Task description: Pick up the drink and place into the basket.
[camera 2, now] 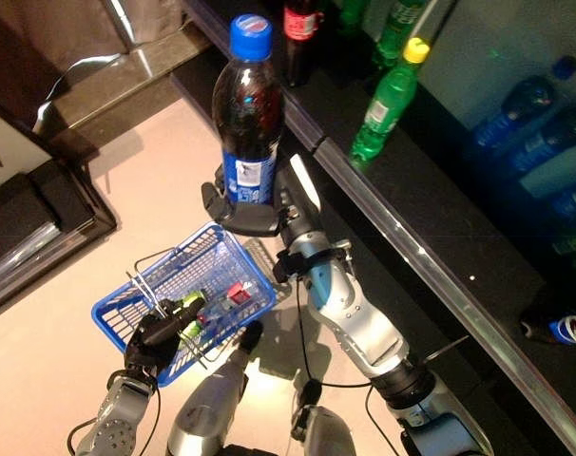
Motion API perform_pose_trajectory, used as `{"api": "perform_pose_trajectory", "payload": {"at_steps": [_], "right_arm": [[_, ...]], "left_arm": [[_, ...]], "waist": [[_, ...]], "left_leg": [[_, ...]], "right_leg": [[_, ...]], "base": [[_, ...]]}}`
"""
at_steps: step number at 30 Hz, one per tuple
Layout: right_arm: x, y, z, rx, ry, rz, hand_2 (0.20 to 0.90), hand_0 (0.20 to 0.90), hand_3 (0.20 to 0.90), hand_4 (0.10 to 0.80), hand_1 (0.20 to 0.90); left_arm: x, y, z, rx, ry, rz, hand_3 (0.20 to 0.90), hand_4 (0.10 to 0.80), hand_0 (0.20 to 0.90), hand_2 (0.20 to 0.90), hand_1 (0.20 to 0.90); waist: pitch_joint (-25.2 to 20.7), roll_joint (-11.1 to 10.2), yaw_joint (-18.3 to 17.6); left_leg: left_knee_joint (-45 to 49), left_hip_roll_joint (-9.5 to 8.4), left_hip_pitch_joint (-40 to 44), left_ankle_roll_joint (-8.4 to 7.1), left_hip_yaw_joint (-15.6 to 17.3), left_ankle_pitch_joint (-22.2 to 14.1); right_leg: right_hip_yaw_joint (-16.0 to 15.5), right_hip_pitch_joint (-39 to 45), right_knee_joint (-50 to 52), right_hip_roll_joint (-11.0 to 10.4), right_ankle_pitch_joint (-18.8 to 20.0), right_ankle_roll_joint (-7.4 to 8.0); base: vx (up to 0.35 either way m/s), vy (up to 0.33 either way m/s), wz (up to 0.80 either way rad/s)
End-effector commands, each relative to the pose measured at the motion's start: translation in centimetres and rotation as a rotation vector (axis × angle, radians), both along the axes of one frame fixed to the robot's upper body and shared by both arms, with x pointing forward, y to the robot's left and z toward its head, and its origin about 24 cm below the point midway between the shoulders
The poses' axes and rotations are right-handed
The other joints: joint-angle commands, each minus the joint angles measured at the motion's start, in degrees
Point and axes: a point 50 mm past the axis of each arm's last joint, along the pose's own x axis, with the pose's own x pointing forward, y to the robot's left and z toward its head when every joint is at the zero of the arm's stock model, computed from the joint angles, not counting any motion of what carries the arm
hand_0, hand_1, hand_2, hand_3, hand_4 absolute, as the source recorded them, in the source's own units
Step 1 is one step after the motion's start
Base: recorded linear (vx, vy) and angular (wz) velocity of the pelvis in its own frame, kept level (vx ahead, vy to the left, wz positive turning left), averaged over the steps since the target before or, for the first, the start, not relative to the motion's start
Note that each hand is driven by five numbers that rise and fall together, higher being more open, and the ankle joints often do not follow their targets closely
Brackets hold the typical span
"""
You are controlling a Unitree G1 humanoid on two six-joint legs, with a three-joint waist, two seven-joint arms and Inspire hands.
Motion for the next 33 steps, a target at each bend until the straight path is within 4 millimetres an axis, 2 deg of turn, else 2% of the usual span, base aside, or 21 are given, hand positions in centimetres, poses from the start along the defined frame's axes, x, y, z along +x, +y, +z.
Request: {"api": "perform_pose_trajectory", "payload": {"at_steps": [1,6,10,13,18,23,33], "right_arm": [[-2.0,2.0,4.9,0.168,-0.255,0.080,0.300,0.300,0.200,0.100,0.300],[-1.7,2.6,4.2,0.153,-0.230,0.055,0.300,0.300,0.200,0.100,0.300],[-1.4,2.8,3.7,0.144,-0.209,0.029,0.300,0.300,0.200,0.100,0.300],[-0.7,3.1,2.5,0.112,-0.156,-0.020,0.300,0.300,0.200,0.100,0.300],[-0.1,4.0,1.0,0.085,-0.089,-0.037,0.300,0.300,0.200,0.100,0.300],[0.6,5.1,-1.1,0.058,-0.003,-0.052,0.300,0.300,0.200,0.100,0.300],[2.1,6.1,-3.2,-0.034,0.080,-0.085,0.300,0.300,0.200,0.100,0.300]], "left_arm": [[1.1,-0.8,9.8,0.089,-0.545,-0.139,0.200,0.100,0.300,0.300,0.300],[0.7,-2.1,13.2,0.103,-0.704,-0.277,0.200,0.100,0.300,0.300,0.300],[0.5,-2.4,14.5,0.097,-0.768,-0.321,0.200,0.100,0.300,0.300,0.300],[0.1,-3.3,16.4,0.061,-0.873,-0.416,0.200,0.100,0.300,0.300,0.300],[-0.5,-4.5,18.5,0.029,-1.004,-0.546,0.200,0.100,0.300,0.300,0.300],[-1.0,-6.3,19.9,-0.018,-1.105,-0.719,0.200,0.100,0.300,0.300,0.300],[-1.7,-8.0,20.5,-0.053,-1.176,-0.988,0.200,0.100,0.300,0.300,0.300]], "waist": [[-11.1,0.4,0.9],[-9.7,-0.5,2.8],[-9.6,-1.0,3.5],[-9.6,-1.9,4.5],[-9.3,-2.5,5.4],[-9.0,-3.0,6.2],[-8.3,-2.7,7.0]], "left_leg": [[8.3,-0.12,0.0,1.19,-1.7,-5.7],[8.4,-1.00,-1.0,1.46,-3.3,-5.4],[8.5,-1.26,-1.2,1.57,-3.6,-5.4],[8.6,-1.63,-1.6,1.64,-4.0,-5.5],[9.1,-2.07,-2.2,1.78,-4.5,-5.7],[9.4,-2.30,-2.7,1.76,-5.3,-5.8],[10.1,-2.77,-3.8,1.66,-6.2,-5.8]], "right_leg": [[-2.4,-1.2,-2.2,-1.2,8.4,-4.37],[-3.1,-1.0,-3.0,-1.6,9.2,-3.50],[-3.2,-0.8,-3.5,-1.7,9.5,-3.23],[-3.6,-0.4,-4.2,-1.9,9.8,-2.87],[-3.9,-0.1,-4.7,-2.0,10.1,-2.68],[-4.4,0.1,-4.8,-2.1,10.2,-2.58],[-4.7,-0.4,-4.2,-2.3,10.0,-2.78]], "base": [[-0.039,-0.019,0.33],[-0.043,-0.046,0.20],[-0.007,-0.024,0.12],[0.006,-0.041,0.08],[0.004,-0.036,0.06],[0.012,-0.029,0.14],[0.004,-0.006,0.04]]}}
